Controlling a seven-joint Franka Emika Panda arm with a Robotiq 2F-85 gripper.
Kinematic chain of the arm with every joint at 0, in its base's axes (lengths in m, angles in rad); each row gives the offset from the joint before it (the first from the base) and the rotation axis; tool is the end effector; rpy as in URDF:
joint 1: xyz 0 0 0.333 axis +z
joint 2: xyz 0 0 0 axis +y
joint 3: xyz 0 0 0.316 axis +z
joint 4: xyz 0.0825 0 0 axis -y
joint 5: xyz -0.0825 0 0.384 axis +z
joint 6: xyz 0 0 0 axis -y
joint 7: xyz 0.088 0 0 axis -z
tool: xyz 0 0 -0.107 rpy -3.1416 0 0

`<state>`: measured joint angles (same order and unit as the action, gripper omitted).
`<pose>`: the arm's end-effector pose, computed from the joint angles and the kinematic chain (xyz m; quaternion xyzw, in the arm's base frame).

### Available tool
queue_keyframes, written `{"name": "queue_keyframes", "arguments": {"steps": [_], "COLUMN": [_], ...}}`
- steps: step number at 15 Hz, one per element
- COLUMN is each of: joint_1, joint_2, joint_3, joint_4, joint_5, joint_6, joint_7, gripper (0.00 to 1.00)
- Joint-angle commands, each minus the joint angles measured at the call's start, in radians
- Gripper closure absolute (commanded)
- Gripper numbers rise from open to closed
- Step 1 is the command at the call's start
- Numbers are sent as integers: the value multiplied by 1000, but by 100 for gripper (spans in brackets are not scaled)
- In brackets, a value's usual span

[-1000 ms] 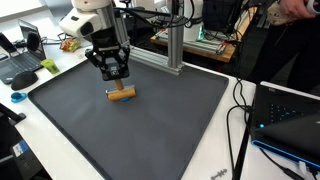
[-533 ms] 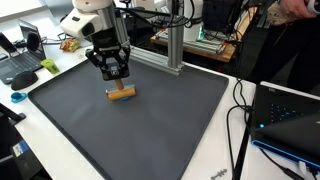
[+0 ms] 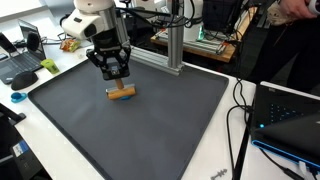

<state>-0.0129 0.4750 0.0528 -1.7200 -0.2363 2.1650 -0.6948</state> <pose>0.6630 0.0139 0.3103 0.9046 0.4174 -0.0405 0.0756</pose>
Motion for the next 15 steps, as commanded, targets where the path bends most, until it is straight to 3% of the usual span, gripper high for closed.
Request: {"name": "queue_keyframes", "arguments": {"steps": [1, 15], "joint_1": [4, 12], "joint_2": [41, 52], "joint_3": [-21, -39], "joint_4": [-33, -17], "joint_5": [-60, -174], "joint_6": [-24, -89], "joint_7": [1, 25], "gripper": [78, 78]}}
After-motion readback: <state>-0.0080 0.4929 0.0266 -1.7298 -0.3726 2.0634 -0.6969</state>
